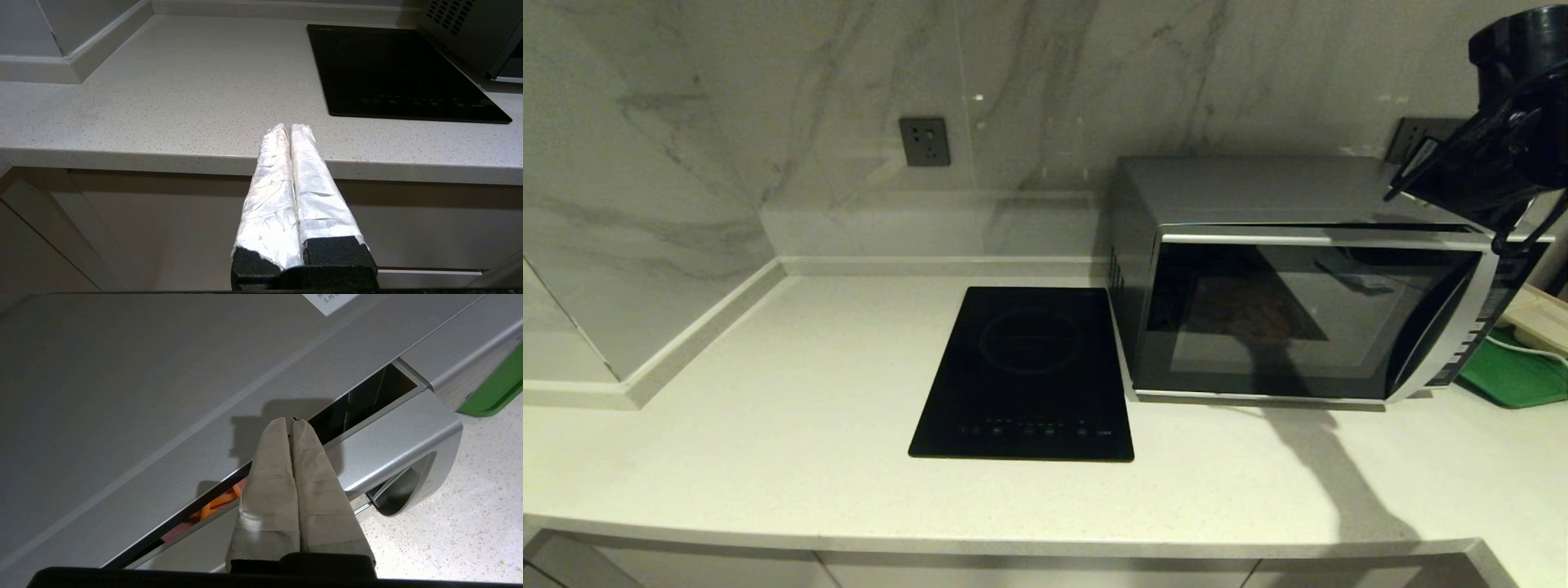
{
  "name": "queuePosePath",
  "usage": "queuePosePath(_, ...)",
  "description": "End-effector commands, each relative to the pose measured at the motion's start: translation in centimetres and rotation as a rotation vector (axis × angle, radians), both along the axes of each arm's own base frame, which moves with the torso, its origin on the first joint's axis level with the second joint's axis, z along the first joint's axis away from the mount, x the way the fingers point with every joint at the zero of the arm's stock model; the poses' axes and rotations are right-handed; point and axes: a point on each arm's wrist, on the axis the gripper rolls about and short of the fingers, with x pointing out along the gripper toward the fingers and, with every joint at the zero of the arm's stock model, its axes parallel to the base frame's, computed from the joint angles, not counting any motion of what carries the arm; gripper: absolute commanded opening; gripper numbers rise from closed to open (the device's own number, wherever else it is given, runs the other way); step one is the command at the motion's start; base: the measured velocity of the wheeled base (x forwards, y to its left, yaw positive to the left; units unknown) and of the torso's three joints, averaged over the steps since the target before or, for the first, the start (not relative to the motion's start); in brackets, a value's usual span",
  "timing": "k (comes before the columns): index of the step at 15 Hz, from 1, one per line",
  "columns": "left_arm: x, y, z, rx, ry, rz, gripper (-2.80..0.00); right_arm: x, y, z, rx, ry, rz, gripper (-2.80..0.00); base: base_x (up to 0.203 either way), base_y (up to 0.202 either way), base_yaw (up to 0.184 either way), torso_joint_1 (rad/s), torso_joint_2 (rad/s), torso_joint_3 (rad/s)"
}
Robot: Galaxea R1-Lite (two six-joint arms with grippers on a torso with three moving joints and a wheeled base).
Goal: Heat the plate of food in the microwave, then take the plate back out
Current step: Open the microwave oven
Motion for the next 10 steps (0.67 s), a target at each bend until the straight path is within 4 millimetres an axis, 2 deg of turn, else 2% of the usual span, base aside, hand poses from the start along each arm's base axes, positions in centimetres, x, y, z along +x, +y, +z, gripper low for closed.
queuePosePath(1, 0.00, 0.00, 0.00, -0.001, -0.001, 0.001, -2.80, 0.90, -0.72, -1.04, 0.039, 0.014, -0.019, -2.80, 0.000, 0.000, 0.000, 0.000, 0.00, 0.000)
queuePosePath(10, 0.00, 0.00, 0.00, -0.001, -0.001, 0.001, -2.80, 0.80, -0.89, -1.82, 0.077, 0.043, -0.022, -2.80, 0.000, 0.000, 0.000, 0.000, 0.00, 0.000)
